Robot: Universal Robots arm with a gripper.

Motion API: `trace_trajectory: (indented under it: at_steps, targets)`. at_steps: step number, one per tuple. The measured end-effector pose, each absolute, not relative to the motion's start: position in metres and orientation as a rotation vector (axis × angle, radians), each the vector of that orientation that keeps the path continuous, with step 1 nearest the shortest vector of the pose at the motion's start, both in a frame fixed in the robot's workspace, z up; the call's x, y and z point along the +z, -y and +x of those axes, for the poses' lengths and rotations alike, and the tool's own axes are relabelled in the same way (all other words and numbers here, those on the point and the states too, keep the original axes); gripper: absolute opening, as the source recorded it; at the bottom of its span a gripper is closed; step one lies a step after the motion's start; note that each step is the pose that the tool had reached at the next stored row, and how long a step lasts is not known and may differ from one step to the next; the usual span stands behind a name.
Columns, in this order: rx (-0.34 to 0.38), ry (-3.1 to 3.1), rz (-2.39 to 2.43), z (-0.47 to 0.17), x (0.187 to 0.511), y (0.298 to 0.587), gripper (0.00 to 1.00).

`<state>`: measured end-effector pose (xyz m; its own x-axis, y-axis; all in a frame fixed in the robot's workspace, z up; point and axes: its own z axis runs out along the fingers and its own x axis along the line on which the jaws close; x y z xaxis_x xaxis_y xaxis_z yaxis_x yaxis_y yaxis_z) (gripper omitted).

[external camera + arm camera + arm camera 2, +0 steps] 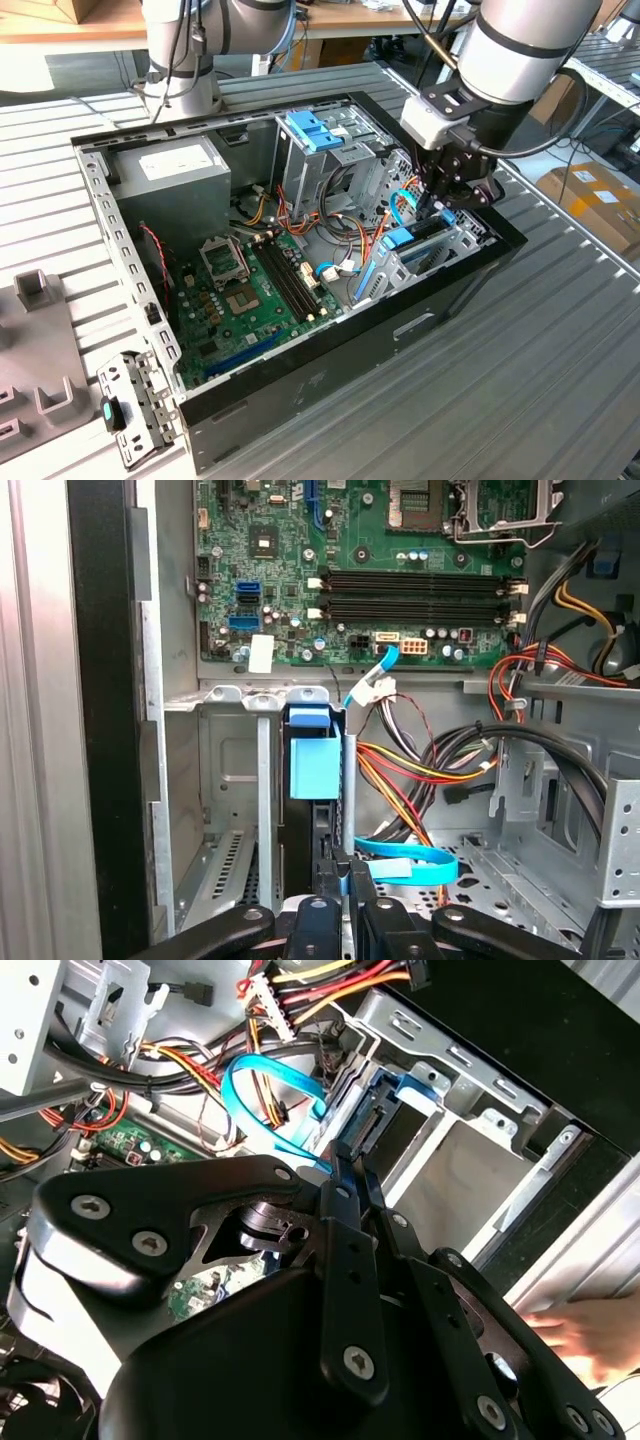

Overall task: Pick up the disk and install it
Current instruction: 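Insert the first disk wire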

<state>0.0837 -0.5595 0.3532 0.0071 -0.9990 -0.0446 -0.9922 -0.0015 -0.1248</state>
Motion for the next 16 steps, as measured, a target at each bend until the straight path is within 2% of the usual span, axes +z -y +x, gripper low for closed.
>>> trace_trajectory:
  at_steps: [16]
  targets:
    - [-0.071, -2.125, -2.132, 0.0837, 0.3515, 0.5647, 0.16]
